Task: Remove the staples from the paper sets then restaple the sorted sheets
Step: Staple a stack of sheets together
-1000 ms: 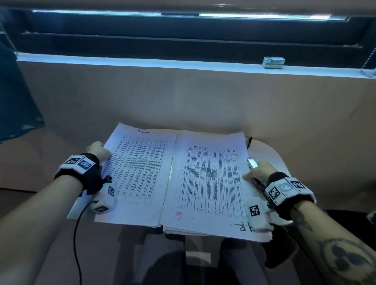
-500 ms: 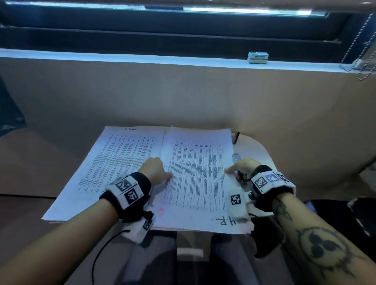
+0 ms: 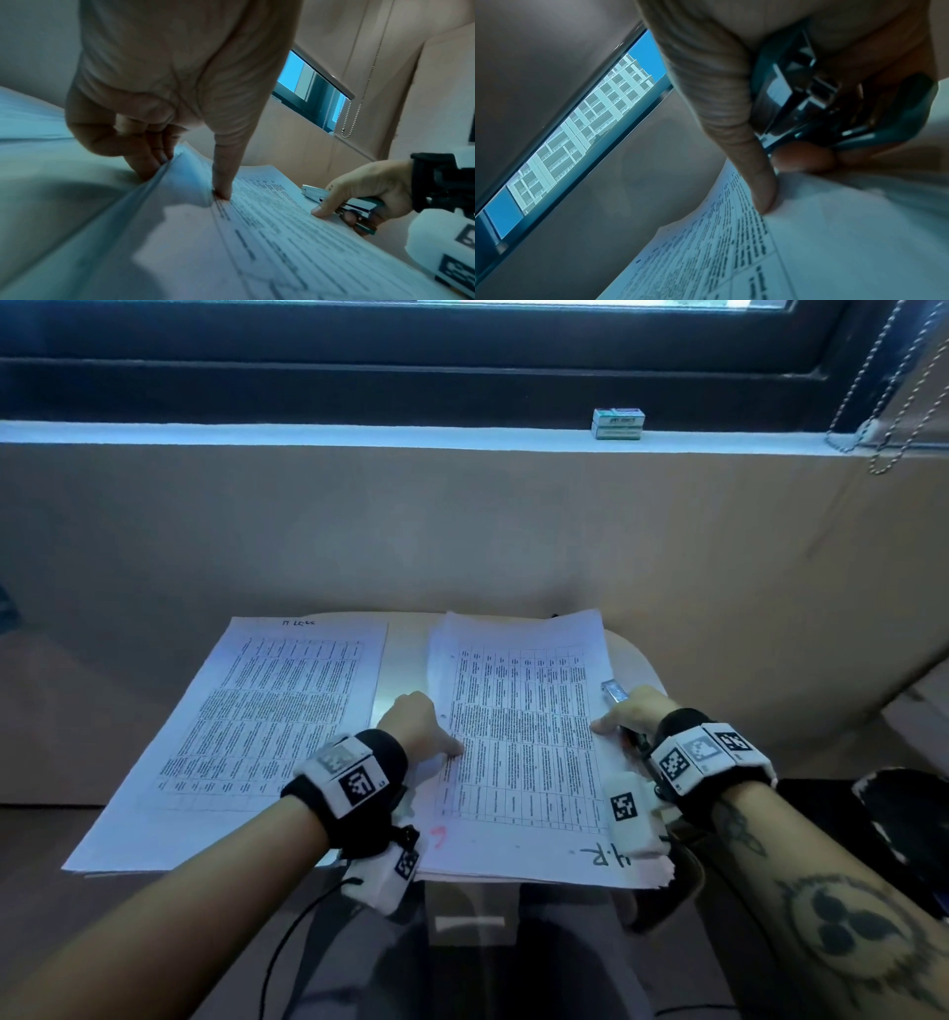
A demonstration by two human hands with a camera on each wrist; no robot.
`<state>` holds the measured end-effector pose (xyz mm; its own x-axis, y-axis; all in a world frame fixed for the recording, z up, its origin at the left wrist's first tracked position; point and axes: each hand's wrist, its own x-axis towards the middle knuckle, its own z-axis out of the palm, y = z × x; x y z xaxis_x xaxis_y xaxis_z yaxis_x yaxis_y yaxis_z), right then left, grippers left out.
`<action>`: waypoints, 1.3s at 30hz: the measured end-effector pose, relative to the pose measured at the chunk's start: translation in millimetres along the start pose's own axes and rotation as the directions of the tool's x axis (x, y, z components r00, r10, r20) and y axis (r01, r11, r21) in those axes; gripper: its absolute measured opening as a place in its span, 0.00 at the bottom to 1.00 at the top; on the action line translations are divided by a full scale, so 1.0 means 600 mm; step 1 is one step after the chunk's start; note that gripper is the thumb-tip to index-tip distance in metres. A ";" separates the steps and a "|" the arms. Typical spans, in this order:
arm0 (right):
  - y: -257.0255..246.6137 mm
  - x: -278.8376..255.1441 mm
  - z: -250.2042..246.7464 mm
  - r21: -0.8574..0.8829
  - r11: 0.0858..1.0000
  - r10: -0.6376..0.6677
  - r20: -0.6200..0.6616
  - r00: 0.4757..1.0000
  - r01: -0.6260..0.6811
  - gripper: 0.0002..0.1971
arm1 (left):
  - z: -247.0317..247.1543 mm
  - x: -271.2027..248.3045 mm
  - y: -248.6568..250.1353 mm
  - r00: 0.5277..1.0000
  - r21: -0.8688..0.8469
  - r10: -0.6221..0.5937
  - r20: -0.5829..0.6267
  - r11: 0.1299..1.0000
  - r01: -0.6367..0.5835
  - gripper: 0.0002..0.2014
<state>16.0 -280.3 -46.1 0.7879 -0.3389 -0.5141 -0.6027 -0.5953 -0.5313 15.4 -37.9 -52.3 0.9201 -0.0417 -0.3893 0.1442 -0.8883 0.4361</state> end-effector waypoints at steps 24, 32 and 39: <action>0.029 0.001 0.006 -0.214 0.957 -0.214 -0.054 0.975 0.198 0.20 | -0.023 0.025 0.035 0.987 -0.329 -0.074 -0.140 0.944 0.025 0.26; 0.041 0.009 0.009 -0.263 0.927 -0.271 0.018 0.962 0.266 0.32 | -0.011 0.061 0.063 0.977 -0.363 -0.196 -0.083 0.919 0.154 0.27; 0.047 0.015 0.014 -0.285 0.919 -0.280 0.014 0.960 0.272 0.32 | -0.013 0.075 0.078 0.977 -0.274 -0.148 -0.156 0.956 0.101 0.21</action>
<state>4.9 -293.9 -71.5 0.9232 -0.1487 -0.3545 -0.3040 -0.8470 -0.4362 66.4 -78.0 -43.3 0.9341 0.1616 -0.3182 0.3305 -0.7283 0.6003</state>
